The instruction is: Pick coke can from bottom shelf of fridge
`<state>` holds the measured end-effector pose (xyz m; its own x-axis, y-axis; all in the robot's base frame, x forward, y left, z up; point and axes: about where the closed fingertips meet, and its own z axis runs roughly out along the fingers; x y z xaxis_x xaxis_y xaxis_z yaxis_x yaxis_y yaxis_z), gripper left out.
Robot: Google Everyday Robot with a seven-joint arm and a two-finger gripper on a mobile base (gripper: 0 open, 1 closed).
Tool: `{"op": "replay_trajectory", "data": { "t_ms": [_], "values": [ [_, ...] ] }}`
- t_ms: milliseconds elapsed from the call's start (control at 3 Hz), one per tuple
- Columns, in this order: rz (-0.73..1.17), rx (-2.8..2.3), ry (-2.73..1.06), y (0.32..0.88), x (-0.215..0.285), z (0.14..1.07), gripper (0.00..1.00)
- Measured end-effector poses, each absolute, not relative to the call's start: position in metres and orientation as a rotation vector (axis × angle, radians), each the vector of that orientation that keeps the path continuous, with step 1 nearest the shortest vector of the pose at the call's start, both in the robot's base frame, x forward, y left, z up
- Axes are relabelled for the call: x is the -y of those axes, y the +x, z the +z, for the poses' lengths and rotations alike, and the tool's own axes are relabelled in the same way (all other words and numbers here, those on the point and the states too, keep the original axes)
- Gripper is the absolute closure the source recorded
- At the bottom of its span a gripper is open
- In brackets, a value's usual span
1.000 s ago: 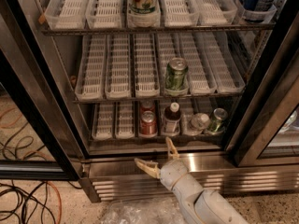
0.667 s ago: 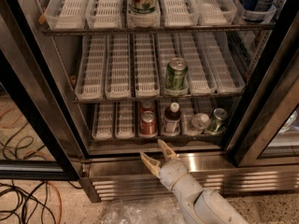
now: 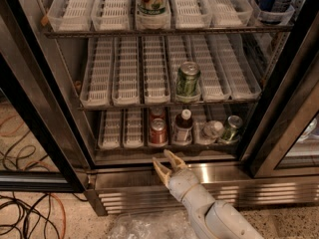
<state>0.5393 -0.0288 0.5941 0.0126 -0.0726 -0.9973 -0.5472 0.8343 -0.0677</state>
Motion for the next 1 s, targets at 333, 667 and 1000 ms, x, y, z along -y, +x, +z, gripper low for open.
{"op": "replay_trajectory", "data": {
  "t_ms": [333, 667, 1000],
  "values": [
    [0.378, -1.524, -0.505, 0.550, 0.028, 0.595, 0.42],
    [0.369, -1.525, -0.497, 0.559, 0.027, 0.594, 0.31],
    [0.362, -1.531, -0.491, 0.566, 0.026, 0.592, 0.32]
  ]
}}
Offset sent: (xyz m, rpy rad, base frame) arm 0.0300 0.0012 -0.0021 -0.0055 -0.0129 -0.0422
